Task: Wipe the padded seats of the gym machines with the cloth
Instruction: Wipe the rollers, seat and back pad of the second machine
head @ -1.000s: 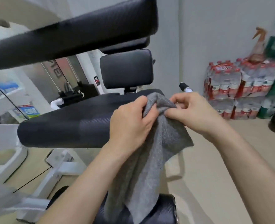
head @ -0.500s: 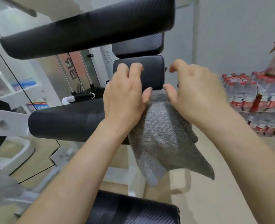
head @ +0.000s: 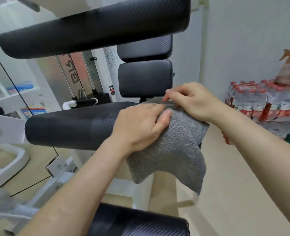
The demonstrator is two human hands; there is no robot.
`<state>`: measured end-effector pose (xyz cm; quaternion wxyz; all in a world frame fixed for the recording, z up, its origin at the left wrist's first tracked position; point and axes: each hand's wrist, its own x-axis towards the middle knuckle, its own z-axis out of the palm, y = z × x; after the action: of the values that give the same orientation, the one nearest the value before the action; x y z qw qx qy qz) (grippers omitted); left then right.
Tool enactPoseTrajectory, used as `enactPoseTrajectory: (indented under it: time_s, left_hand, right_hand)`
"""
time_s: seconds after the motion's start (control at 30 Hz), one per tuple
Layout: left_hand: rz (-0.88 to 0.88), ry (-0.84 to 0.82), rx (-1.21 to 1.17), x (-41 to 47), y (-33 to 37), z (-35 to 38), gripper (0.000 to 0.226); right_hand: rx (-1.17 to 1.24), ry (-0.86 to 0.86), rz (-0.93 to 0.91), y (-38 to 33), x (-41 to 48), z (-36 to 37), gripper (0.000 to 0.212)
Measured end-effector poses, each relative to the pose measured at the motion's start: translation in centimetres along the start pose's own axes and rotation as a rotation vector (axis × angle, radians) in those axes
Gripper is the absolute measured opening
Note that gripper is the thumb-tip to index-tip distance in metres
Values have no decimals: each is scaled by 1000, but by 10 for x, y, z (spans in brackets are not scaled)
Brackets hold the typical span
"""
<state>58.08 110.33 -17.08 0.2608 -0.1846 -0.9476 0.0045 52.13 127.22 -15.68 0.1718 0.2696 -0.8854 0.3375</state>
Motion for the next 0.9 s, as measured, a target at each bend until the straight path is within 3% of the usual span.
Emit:
enactPoseTrajectory:
  time_s: [0.1, 0.17, 0.27, 0.33, 0.4, 0.5, 0.57, 0.67, 0.77, 0.83, 0.9]
  left_hand:
    - [23, -34, 3, -2, -18, -3, 55]
    - [90, 0, 62, -9, -17, -5, 70]
    - [229, 39, 105, -16, 5, 4, 88]
    - [226, 75, 124, -17, 19, 17, 92]
    - [193, 124, 116, -18, 20, 24, 93]
    - [233, 167, 97, -22, 6, 27, 95]
    - [255, 166, 118, -27, -4, 26, 97]
    - [224, 122, 139, -29, -11, 22, 100]
    - [160, 105, 155, -24, 6, 19, 106]
    - [150, 158, 146, -21, 22, 25, 104]
    - [188, 283, 92, -18, 29, 37, 93]
  right_hand:
    - [-608, 226, -195, -13, 2, -18, 44]
    - [-586, 282, -225, -27, -10, -33, 35]
    - [-420, 67, -259, -38, -33, -28, 32]
    - [-347, -39, -250, -32, -45, -7, 42]
    - [-190, -35, -223, -19, -49, 10, 51]
    - [109, -10, -197, 0, -41, 13, 46]
    - [152, -71, -146, 5, -32, 4, 46]
    - [-129, -101, -157, -1, -17, -7, 46]
    - [-618, 129, -228, -17, -16, -17, 49]
    - [-610, 218, -156, -27, -31, -11, 44]
    - [-537, 148, -118, -37, -52, 6, 44]
